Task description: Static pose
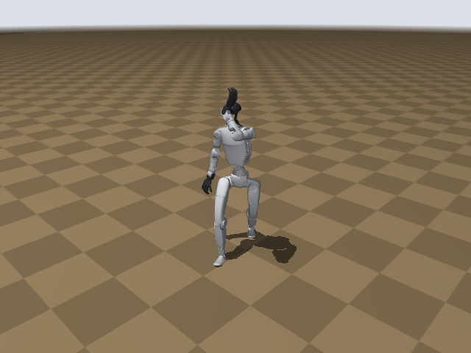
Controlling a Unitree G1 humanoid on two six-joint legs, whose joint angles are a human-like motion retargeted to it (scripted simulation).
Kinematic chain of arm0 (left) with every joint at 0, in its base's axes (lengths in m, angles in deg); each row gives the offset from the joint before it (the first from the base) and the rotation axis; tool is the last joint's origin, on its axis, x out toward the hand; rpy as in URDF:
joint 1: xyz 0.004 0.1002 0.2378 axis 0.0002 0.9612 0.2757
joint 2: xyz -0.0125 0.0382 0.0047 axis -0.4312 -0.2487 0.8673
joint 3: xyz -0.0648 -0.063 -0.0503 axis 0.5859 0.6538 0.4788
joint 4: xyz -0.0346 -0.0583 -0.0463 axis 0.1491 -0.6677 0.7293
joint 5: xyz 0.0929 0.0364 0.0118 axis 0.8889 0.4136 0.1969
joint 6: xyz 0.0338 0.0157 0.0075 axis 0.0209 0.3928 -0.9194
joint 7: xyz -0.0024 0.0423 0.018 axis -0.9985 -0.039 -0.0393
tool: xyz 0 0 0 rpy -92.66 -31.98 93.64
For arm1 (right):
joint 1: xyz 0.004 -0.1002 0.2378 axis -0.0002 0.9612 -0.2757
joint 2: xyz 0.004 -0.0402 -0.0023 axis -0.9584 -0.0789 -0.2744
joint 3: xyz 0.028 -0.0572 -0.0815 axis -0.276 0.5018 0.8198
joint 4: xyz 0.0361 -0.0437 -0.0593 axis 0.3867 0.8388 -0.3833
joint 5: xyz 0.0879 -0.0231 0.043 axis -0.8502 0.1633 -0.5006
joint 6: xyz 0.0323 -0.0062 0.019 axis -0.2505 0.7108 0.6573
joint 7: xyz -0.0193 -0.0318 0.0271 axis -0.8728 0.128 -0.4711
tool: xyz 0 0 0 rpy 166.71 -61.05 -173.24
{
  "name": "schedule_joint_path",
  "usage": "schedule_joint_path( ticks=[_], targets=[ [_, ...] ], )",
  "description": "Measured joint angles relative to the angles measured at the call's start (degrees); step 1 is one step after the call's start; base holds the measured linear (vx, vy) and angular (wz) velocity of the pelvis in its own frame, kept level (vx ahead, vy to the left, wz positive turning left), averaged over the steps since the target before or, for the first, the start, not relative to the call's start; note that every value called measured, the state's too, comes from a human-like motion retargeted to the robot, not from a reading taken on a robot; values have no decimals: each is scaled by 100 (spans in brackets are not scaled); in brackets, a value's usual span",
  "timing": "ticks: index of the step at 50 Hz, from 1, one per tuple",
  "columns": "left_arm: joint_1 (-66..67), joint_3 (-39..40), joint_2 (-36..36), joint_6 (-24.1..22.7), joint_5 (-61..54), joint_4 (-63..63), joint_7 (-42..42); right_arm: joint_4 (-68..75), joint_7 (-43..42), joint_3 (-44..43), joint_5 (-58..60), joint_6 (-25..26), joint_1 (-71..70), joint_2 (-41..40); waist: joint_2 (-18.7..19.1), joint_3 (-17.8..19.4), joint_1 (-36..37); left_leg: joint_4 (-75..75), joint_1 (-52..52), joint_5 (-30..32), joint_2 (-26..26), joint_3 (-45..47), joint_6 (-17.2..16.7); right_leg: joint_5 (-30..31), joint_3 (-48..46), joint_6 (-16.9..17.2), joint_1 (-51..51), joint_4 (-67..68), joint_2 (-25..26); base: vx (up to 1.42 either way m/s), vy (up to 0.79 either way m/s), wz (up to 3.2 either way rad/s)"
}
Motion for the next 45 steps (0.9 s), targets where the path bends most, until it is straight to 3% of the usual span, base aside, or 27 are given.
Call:
schedule_joint_path(
  ticks=[3,5,9,13,18,23,27,38,45],
  targets=[
    [43,-49,-134,-26,-136,152,39,55,-99,22,-59,-13,79,84,142,5,23,808,75,76,337,-25,-125,47,-79,-248,107,553,165,55,-12,-13],
    [41,-101,-230,-33,-239,231,62,102,-164,48,-68,-11,123,137,285,38,51,1600,9,446,689,-50,-308,-42,-182,-467,247,857,357,55,-13,-22],
    [-49,-221,-390,4,-480,305,101,152,-261,139,3,7,144,224,517,92,171,3391,-388,1336,1373,-121,-338,-375,-287,-861,674,1050,837,53,-13,-31],
    [-242,-340,-515,68,-708,256,153,112,-360,229,45,42,29,324,678,153,343,4933,-1040,1667,1967,-130,-21,-636,-268,-1068,1230,905,1207,53,-11,-30],
    [-466,-422,-623,80,-982,95,208,7,-479,270,-65,67,-240,402,729,274,566,5834,-1950,1086,2206,-195,462,-873,13,-1089,1960,611,1483,51,-9,-43],
    [-670,-457,-711,4,-1206,-92,253,-104,-523,220,-334,53,-522,434,622,457,686,5565,-2794,543,1885,-298,713,-1095,505,-994,2615,446,1608,47,-7,-63],
    [-789,-456,-731,-115,-1333,-230,329,-183,-567,200,-519,29,-679,416,458,634,677,4780,-3309,508,1414,-439,660,-1302,943,-910,3037,489,1657,41,-6,-72],
    [-860,-411,-704,-415,-1601,-923,316,17,-765,237,-670,98,-756,132,-84,971,390,2067,-4122,1635,-302,-1569,-111,-2257,1902,-760,3795,1053,1648,37,-1,-61],
    [-882,-379,-592,-566,-1916,-1301,62,527,-688,192,-731,179,-450,-198,-390,927,248,2476,-4210,2088,-892,-1765,-8,-2665,2877,-657,4264,1624,1834,43,3,-36]
  ],
)
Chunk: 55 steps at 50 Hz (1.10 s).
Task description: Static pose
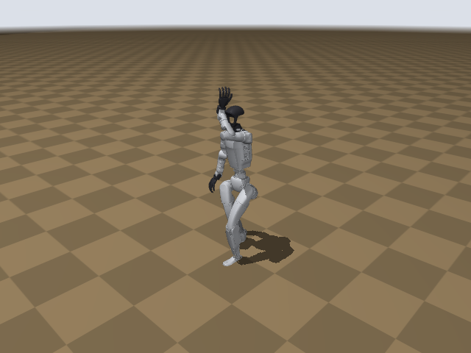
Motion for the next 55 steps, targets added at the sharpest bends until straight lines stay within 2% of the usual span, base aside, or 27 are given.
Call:
schedule_joint_path(
  ticks=[3,7,11,13,17,22,26,30,35,39,44,49,55],
  targets=[
    [63,35,46,-46,-93,-10,-84,179,55,-21,-7,22,162,-123,-190,-89,-40,329,46,-230,-190,155,279,161,159,305,73,515,-99,44,2,-24],
    [229,128,102,-129,-150,172,-226,289,203,-16,46,-16,220,-220,-393,-194,-15,292,292,-415,-423,299,553,1131,131,967,-124,1389,-283,40,1,-14],
    [606,225,87,-201,-22,443,-337,167,256,108,161,-88,113,-298,-471,-241,72,119,585,-578,-461,295,668,1448,-147,1213,-652,2141,-456,35,1,-7],
    [912,322,36,-227,124,602,-398,29,261,175,232,-146,-31,-299,-463,-263,135,-81,757,-605,-445,255,666,1413,-305,1172,-980,2315,-598,32,1,0],
    [1877,566,-58,-278,484,860,-583,-353,175,334,343,-307,-354,-267,-428,-308,276,-557,1126,-615,-374,151,576,1024,-559,856,-1578,2185,-964,29,1,8],
    [3790,986,-19,-367,893,975,-879,-879,21,590,491,-531,-758,-173,-354,-329,432,-1318,1645,-519,-248,-77,389,632,-595,451,-2046,1295,-1253,25,-2,25],
    [5565,1194,153,-447,1048,573,-1131,-1158,-70,775,654,-700,-975,-171,-315,-332,570,-1872,1976,-401,-104,-304,242,708,-414,269,-2196,288,-1264,20,-7,34],
    [7185,1229,372,-376,1149,-455,-1401,-1204,-71,868,835,-864,-1077,-220,-311,-325,757,-2254,2182,-312,53,-553,146,1056,-192,199,-2156,-690,-1176,16,-10,37],
    [8817,1141,717,56,1290,-2461,-1674,-1049,-50,822,1031,-1050,-994,-315,-434,-263,1023,-2185,2201,-432,153,-777,86,1199,-308,104,-2001,-1147,-1125,11,-12,35],
    [9609,1028,1025,371,1448,-4597,-1958,-860,-54,739,1136,-1254,-869,-379,-423,-269,1176,-2152,2219,-549,391,-962,4,1366,-606,46,-1746,-1646,-1004,9,-12,33],
    [10513,928,1305,763,1655,-6332,-2338,-753,-119,590,1110,-1403,-703,-390,-484,-231,1291,-1733,2045,-770,538,-932,-73,1358,-940,78,-1673,-1717,-918,3,-11,28],
    [11179,777,1454,816,1922,-7215,-2736,-766,-223,380,983,-1519,-567,-340,-416,-253,1360,-1550,1919,-912,805,-620,-135,1495,-1264,118,-1504,-2110,-822,2,-9,33],
    [11737,486,1477,742,2286,-7316,-3089,-886,-340,169,798,-1601,-427,-278,-300,-297,1456,-1492,1847,-1042,1015,-251,-160,1674,-1578,142,-1289,-2593,-750,1,-7,36]
  ],
)
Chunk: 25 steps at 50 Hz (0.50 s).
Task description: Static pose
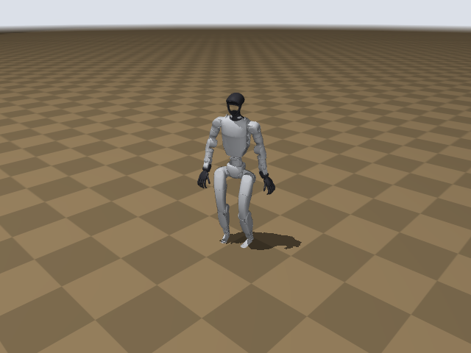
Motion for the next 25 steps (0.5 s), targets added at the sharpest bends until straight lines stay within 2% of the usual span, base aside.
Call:
schedule_joint_path(
  ticks=[10,25],
  targets=[
    [192,-480,-103,-125,475,514,-312,-180,-73,-86,-159,-104,161,21,150,-34,217,421,-224,-193,94,109,-7,57,-478,-25,174,-245,54,0,-4,41],
    [193,-958,26,-146,863,760,-660,-282,-227,-13,-138,-246,430,-63,303,-125,446,1639,-546,-802,334,395,38,-330,-1048,-77,125,295,65,1,-1,37]
  ],
)
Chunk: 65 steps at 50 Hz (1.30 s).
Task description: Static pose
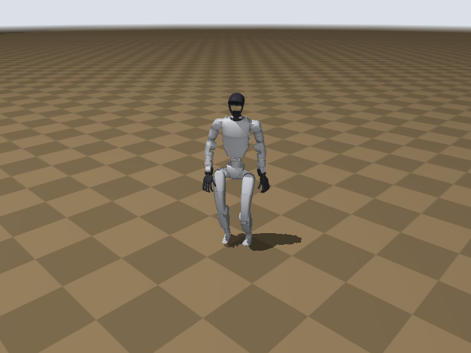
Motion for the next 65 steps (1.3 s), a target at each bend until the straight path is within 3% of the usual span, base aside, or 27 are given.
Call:
schedule_joint_path(
  ticks=[10,33,65],
  targets=[
    [-116,-331,78,75,234,39,-369,59,-68,-172,-363,31,69,-76,-62,-133,-91,-674,479,52,-86,13,42,48,-47,-71,253,-171,-107,1,0,8],
    [-1335,-515,-370,177,453,1111,10,121,-220,-180,-676,349,-63,-173,-18,-380,-472,-1152,542,417,0,148,-203,159,-248,-117,-85,267,-239,0,0,0],
    [-848,-886,-34,271,1110,500,-98,367,-311,-135,-704,117,183,-374,-151,-872,-640,-1409,774,624,250,488,-151,217,-347,-208,50,134,-222,0,0,0]
  ],
)
